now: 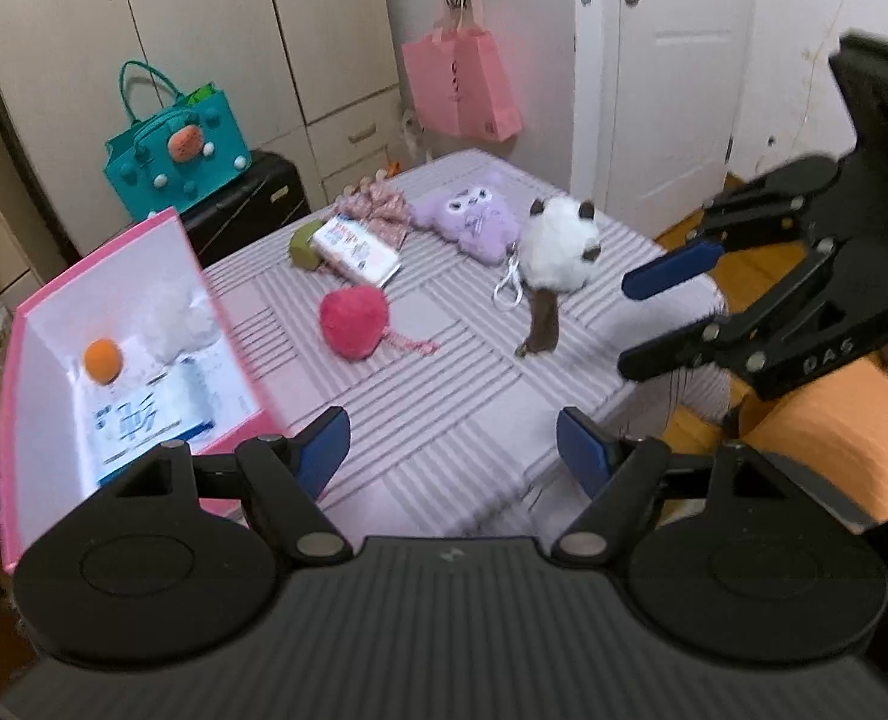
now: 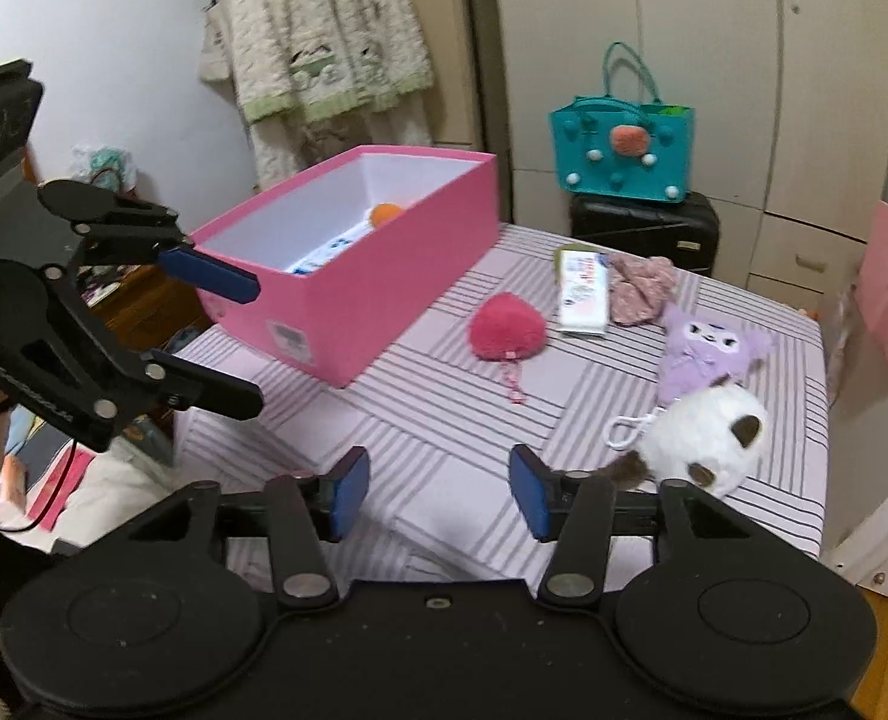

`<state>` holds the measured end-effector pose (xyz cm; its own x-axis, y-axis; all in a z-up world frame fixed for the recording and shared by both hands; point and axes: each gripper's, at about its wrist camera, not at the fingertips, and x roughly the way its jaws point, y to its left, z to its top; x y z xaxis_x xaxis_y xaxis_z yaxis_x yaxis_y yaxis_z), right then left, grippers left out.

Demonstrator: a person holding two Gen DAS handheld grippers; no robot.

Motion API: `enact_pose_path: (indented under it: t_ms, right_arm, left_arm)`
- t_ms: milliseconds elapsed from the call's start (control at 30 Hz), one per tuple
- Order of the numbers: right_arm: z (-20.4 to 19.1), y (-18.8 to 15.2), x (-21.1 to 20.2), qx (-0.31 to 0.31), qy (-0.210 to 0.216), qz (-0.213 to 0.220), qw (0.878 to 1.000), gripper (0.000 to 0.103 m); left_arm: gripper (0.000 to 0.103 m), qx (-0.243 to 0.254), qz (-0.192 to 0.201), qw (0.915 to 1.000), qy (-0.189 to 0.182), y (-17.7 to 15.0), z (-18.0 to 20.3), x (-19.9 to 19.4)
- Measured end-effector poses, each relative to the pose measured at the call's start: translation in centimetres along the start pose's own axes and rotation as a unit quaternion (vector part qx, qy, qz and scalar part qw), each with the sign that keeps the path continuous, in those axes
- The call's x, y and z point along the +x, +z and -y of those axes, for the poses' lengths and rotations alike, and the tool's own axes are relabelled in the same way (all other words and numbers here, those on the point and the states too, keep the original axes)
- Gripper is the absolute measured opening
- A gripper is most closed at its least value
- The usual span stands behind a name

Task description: Organize soft objects

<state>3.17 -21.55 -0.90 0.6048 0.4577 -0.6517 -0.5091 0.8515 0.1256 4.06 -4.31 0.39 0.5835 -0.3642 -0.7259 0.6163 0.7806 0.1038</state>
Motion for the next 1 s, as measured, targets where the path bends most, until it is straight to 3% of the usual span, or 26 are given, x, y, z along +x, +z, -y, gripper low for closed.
enact_pose_path:
  t_ms: [300,500,733,833,933,1000]
  right_arm:
    - [4.9,-3.5,2.5,0.042,-0.045,0.025,0.998,0.065]
    - [7.2,-5.1,3.7,0.051,-0.084,0.056,0.994,0.068]
    - [9.2,-6.9,5.9,0.039,-0.132,0.069,0.988,0.068]
    - [10.0,-7.0,6.2,0.026,-0.134,0.078,0.988,0.069]
    - [10.3,-6.8,6.7,0.011,-0.133,0.078,0.988,0.069]
    - [10.1,-6.7,7.2,-0.007,-0.136,0.083,0.987,0.069]
  left_arm:
    - [0.075,-0.04,0.057,0.9973,-0.022,0.5,-0.1,5.1]
    - [0.075,-0.072,0.072,0.9947,0.004,1.1,-0.6,9.4]
    - [0.075,-0.102,0.075,0.9892,-0.074,2.8,0.4,13.9]
    - [0.075,-0.108,0.083,0.9852,-0.104,3.6,1.3,15.5]
    - [0.075,-0.094,0.087,0.9824,-0.136,4.6,2.6,17.0]
    - [0.074,-0.079,0.093,0.9832,-0.136,5.2,3.6,17.9]
